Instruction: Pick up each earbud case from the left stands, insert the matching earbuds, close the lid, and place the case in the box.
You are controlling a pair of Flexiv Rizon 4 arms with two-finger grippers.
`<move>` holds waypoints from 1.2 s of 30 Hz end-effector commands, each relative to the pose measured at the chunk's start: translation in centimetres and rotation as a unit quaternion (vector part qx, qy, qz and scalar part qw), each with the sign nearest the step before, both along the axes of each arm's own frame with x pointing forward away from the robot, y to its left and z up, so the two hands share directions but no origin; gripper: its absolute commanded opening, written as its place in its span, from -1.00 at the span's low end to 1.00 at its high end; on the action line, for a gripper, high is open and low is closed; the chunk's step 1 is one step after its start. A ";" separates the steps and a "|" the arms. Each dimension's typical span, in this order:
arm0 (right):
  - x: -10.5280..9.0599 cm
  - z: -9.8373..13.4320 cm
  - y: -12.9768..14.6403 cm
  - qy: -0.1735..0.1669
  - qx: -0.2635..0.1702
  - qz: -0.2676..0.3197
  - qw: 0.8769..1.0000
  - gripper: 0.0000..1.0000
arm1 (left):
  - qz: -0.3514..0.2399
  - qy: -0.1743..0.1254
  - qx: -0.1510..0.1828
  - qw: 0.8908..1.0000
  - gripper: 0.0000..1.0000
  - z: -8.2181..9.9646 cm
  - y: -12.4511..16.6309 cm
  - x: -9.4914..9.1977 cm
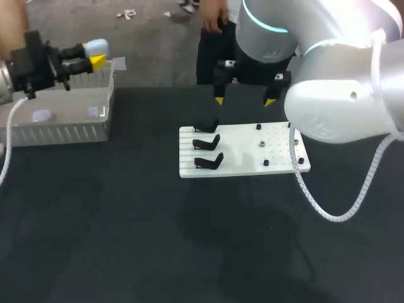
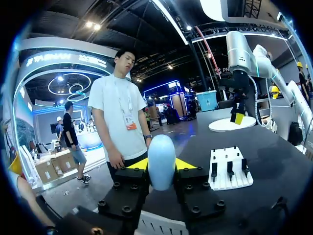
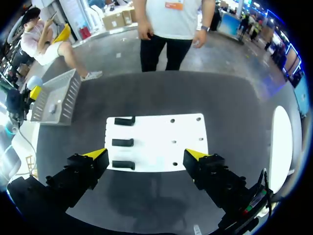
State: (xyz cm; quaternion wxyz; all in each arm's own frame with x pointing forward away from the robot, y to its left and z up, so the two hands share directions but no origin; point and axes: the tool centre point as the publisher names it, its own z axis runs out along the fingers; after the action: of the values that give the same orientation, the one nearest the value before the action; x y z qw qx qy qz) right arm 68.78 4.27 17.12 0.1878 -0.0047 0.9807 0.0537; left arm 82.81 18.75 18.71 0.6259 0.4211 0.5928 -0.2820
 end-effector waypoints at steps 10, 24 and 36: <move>-1.9 -1.4 0.0 0.001 0.015 -0.010 1.000 1.00 | 0.086 0.045 -0.003 0.995 -1.00 -7.4 4.4 -0.7; -2.0 -1.3 -0.2 -0.021 0.021 0.014 0.999 1.00 | 0.103 0.084 0.008 0.991 1.00 -8.7 5.7 -0.8; -2.4 0.4 -1.2 -0.123 0.063 0.133 0.981 1.00 | 0.084 0.132 0.037 0.987 1.00 -4.6 0.3 -7.5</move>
State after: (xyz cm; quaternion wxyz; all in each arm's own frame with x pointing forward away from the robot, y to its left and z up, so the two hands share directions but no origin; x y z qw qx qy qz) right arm 67.35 4.51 17.92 0.2647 -0.1154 0.9509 0.1116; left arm 78.33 20.13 12.78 0.5594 0.3556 0.6950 -0.2787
